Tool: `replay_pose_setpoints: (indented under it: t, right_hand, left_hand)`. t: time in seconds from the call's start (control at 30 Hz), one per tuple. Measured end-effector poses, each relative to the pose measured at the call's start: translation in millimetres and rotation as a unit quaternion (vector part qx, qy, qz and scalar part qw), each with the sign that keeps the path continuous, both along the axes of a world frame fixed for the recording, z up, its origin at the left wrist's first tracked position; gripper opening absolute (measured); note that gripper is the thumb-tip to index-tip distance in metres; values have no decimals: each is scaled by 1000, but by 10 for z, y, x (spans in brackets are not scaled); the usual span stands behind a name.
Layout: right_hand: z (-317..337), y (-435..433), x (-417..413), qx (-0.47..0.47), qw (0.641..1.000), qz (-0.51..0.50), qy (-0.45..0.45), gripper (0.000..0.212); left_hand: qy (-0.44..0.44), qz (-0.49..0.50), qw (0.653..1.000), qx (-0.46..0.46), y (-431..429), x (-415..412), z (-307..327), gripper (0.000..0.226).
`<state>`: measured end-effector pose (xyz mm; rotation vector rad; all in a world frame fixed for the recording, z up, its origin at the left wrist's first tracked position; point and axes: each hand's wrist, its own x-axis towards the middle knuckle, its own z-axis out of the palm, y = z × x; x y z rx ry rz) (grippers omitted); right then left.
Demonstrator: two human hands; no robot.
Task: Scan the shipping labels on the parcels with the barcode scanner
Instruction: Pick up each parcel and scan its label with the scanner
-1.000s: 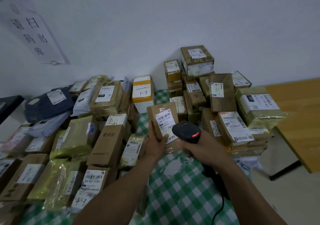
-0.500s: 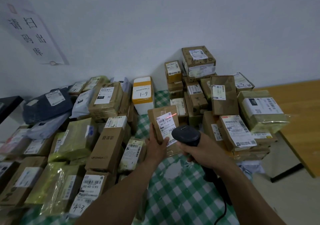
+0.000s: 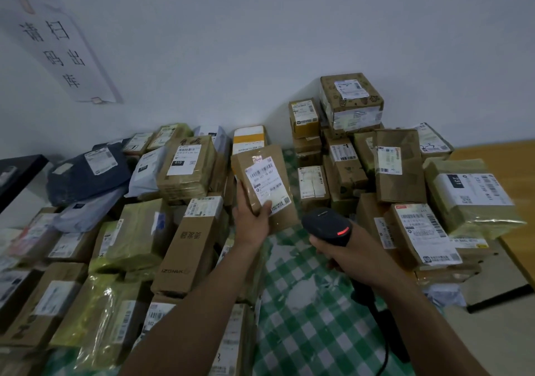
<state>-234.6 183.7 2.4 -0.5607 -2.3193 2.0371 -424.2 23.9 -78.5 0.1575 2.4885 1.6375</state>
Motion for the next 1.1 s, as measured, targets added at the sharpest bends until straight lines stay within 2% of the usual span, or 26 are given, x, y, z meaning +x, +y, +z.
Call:
replay_pose_setpoints:
  t: [0.2,0.33,0.47,0.63,0.83,0.9,1.0,1.07,1.1]
  right_hand:
    - [-194,-27,-364,-22,1000,-4,-19,21]
    - [-396,5,-567,-13,998,-18,-52,28]
    - [-549,41,-710,-29,996,-17,-85,26]
    - [-732,112,-827,-54,992,-38,-109,39]
    - [-886,184,-873,-63,988,-57,-129,43]
    - [-908,193,-887,-63,988,-57,-133,42]
    - [-938,195,-896,-62,988,-60,-130,41]
    - [-955,202,-901,-62,988,-62,-131,42]
    - [-963,213,-898,-60,988,-61,-132,43]
  left_hand:
    - [-57,-18,988,-141,-79,-598,-142,91]
    - [-111,-68,976,-177,-67,-827,-391,90]
    - [-169,-106,957,-210,-18,-1042,-600,86]
    - [-211,-135,927,-280,17,-1167,-803,79]
    - [-200,-155,872,-420,32,-1297,-880,100]
    - [-185,-150,859,-454,70,-1278,-862,100]
    - [-96,-165,851,-489,180,-1221,-844,81]
    - [-28,-212,862,-459,307,-1208,-869,57]
    - [-30,-254,862,-437,359,-1214,-922,53]
